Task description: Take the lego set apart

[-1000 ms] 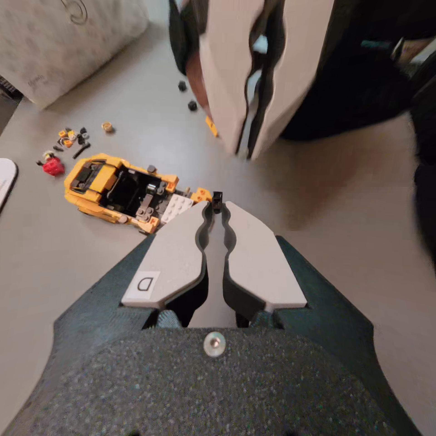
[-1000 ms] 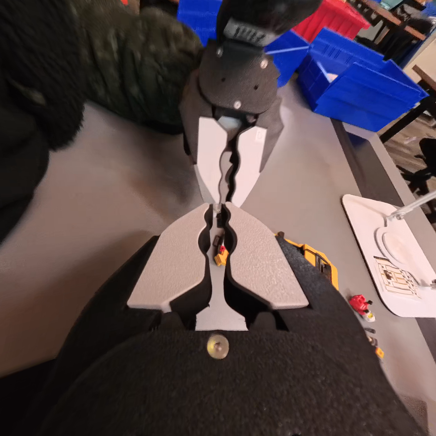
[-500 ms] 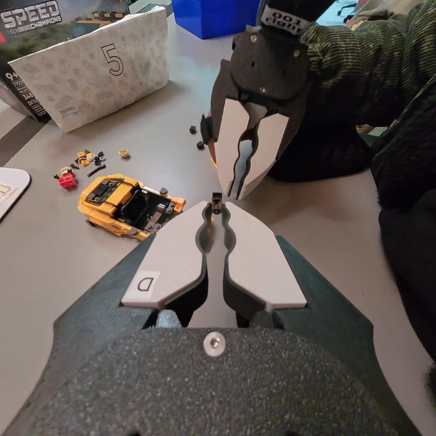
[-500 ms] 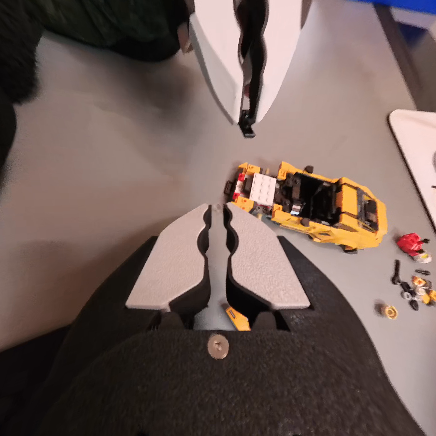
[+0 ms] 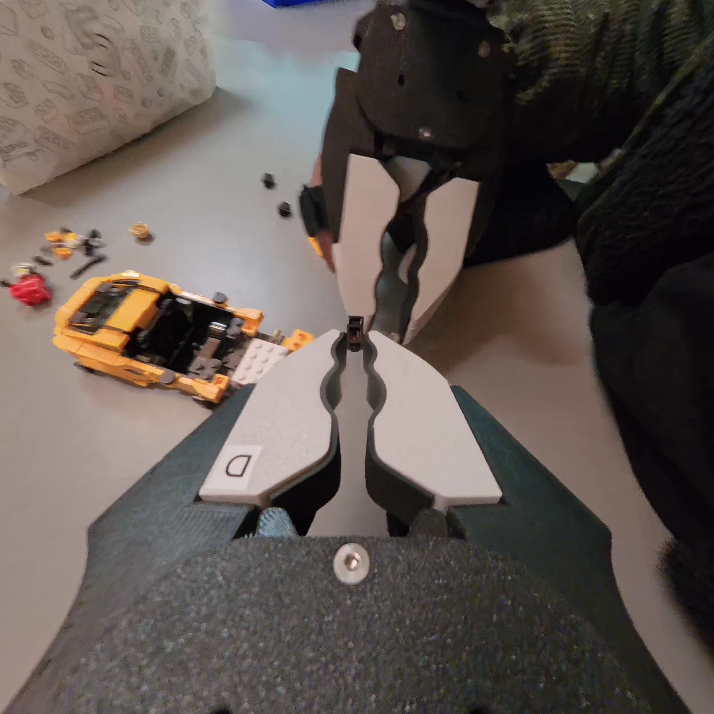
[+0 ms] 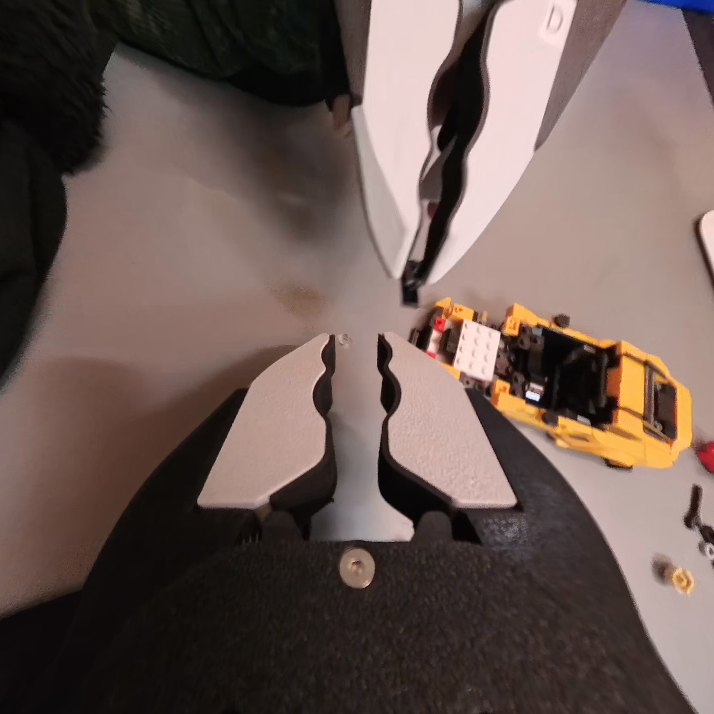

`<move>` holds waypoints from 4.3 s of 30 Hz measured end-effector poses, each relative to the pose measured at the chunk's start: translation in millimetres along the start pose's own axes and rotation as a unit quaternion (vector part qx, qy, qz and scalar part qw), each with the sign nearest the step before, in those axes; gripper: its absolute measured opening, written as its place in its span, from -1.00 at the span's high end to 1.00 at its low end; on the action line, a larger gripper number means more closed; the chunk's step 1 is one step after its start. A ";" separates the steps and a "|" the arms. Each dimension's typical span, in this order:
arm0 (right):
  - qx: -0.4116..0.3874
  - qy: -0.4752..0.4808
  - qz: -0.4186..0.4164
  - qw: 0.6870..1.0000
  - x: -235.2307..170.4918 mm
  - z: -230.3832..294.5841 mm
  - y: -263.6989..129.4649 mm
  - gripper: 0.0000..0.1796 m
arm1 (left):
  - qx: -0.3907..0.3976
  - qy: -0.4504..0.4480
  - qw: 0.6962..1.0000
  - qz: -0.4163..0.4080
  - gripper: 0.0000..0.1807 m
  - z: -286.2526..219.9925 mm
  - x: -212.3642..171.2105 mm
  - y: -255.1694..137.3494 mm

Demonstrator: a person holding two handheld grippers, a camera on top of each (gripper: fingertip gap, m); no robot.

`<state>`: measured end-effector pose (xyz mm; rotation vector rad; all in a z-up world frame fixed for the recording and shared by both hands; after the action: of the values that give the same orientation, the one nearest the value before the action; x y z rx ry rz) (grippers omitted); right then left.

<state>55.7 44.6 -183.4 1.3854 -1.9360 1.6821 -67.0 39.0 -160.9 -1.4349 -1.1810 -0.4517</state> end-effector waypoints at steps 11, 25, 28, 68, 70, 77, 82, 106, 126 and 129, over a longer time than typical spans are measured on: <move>-0.030 -0.052 -0.025 0.998 25.8 -16.5 30.9 0.75 | -0.025 0.010 0.995 0.099 0.92 0.3 -24.4 -11.8; 0.111 -0.044 0.005 0.993 30.1 -8.7 40.3 0.79 | 0.060 -0.022 0.994 0.092 0.92 29.8 -41.4 -57.9; 0.140 -0.051 0.037 0.988 24.9 5.1 53.9 0.82 | 0.067 -0.022 0.994 0.081 0.92 31.4 -39.1 -60.3; -0.018 0.003 -0.027 0.999 72.0 -92.1 75.5 0.74 | 0.120 -0.054 0.991 0.007 0.92 56.7 -51.2 -96.5; -0.020 0.012 -0.048 0.999 70.0 -88.1 65.3 0.74 | 0.090 -0.040 0.994 -0.039 0.91 49.2 -41.3 -96.7; -0.030 0.034 -0.134 0.990 71.0 -78.3 39.1 0.84 | 0.008 -0.016 0.993 -0.119 0.92 31.0 -23.7 -90.9; -0.032 0.044 -0.163 0.985 70.9 -76.9 34.0 0.92 | -0.010 -0.015 0.990 -0.139 0.92 27.7 -20.6 -90.4; 0.001 0.046 -0.123 0.991 55.9 -66.9 49.6 0.92 | -0.083 -0.163 0.958 -0.222 0.92 50.5 -20.1 -105.6; 0.045 0.006 -0.075 0.996 54.2 -45.5 67.2 0.92 | -0.229 -0.354 0.833 -0.357 0.92 77.4 -19.2 -128.2; 0.053 -0.020 -0.025 0.998 50.4 -34.8 80.9 0.92 | -0.225 -0.358 0.836 -0.350 0.92 77.9 -19.7 -125.8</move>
<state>-45.5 41.4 -190.2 1.5028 -1.8420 1.7697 -207.9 79.5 -132.9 -1.5840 -2.3684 -0.7640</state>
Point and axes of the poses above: each gripper's, where its closed fingertips meet, y out along the fingers, x out of its top, z = x × y across the jaws, the point moved 7 cm from there along -y, back along the fingers, and after that the axes turned 13 degrees about -y, right-handed, at the moved point
